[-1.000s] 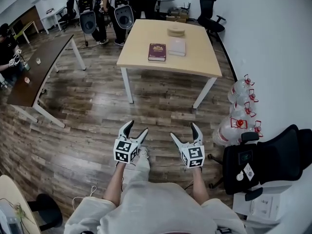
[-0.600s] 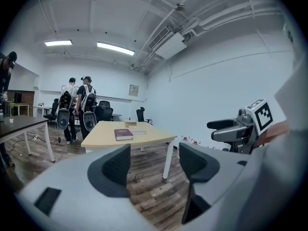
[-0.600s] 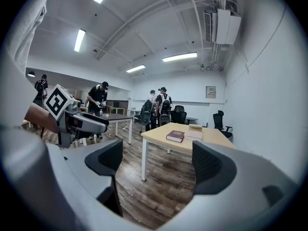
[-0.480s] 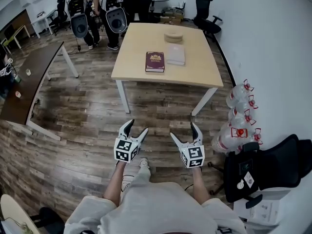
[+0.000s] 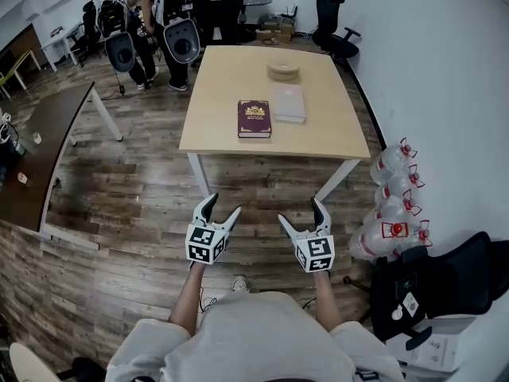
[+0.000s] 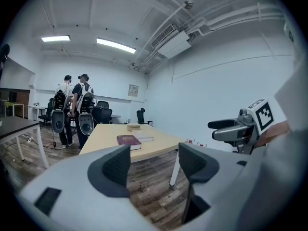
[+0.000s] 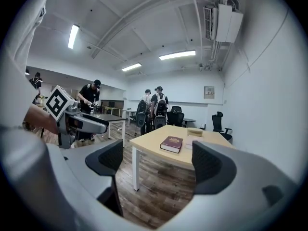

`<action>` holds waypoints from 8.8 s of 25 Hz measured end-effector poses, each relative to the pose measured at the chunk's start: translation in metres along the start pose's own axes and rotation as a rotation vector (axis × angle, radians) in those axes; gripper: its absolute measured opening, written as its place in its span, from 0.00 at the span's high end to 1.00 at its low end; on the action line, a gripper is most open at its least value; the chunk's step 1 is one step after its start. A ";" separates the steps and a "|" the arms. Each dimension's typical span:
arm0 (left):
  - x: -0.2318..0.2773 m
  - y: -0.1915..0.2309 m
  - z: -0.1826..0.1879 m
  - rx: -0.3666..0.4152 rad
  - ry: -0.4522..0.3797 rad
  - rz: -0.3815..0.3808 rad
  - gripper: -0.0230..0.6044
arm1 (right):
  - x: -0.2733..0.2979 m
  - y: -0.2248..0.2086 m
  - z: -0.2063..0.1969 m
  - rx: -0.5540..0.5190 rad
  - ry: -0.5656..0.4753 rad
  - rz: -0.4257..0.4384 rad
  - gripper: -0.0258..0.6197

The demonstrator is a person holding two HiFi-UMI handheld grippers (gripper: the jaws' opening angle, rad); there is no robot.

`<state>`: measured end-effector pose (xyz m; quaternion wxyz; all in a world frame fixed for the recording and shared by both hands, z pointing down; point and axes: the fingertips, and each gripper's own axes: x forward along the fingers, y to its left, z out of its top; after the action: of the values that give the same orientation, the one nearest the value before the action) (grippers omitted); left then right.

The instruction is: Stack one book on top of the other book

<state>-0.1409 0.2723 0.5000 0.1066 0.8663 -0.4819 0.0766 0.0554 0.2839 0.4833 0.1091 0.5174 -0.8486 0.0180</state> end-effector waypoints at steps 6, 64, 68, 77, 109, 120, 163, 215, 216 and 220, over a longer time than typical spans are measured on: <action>0.031 0.031 0.011 0.007 0.000 -0.015 0.46 | 0.040 -0.013 0.005 0.002 -0.001 -0.026 0.27; 0.355 0.165 0.074 -0.019 0.114 0.050 0.47 | 0.349 -0.210 0.018 0.089 0.040 0.095 0.32; 0.373 0.173 0.076 -0.006 0.131 0.069 0.47 | 0.369 -0.222 0.017 0.098 0.045 0.113 0.32; 0.388 0.188 0.075 -0.016 0.154 0.128 0.47 | 0.398 -0.223 0.008 0.141 0.060 0.178 0.33; 0.396 0.253 0.050 -0.088 0.209 0.078 0.47 | 0.459 -0.184 -0.008 0.152 0.181 0.166 0.34; 0.405 0.297 0.034 -0.097 0.239 -0.028 0.47 | 0.487 -0.168 -0.011 0.169 0.226 0.060 0.34; 0.449 0.256 -0.063 -0.306 0.463 -0.059 0.46 | 0.505 -0.152 -0.123 0.350 0.496 0.263 0.34; 0.470 0.245 -0.095 -0.533 0.538 -0.099 0.39 | 0.518 -0.136 -0.159 0.486 0.630 0.349 0.29; 0.470 0.245 -0.095 -0.536 0.536 -0.094 0.39 | 0.518 -0.137 -0.159 0.486 0.632 0.347 0.29; 0.470 0.246 -0.094 -0.539 0.540 -0.081 0.40 | 0.518 -0.136 -0.158 0.482 0.649 0.348 0.31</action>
<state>-0.1066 -0.2142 0.7291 0.4568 0.7742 -0.4047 0.1681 -0.0266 -0.2090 0.7313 0.2418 0.3450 -0.8163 0.3951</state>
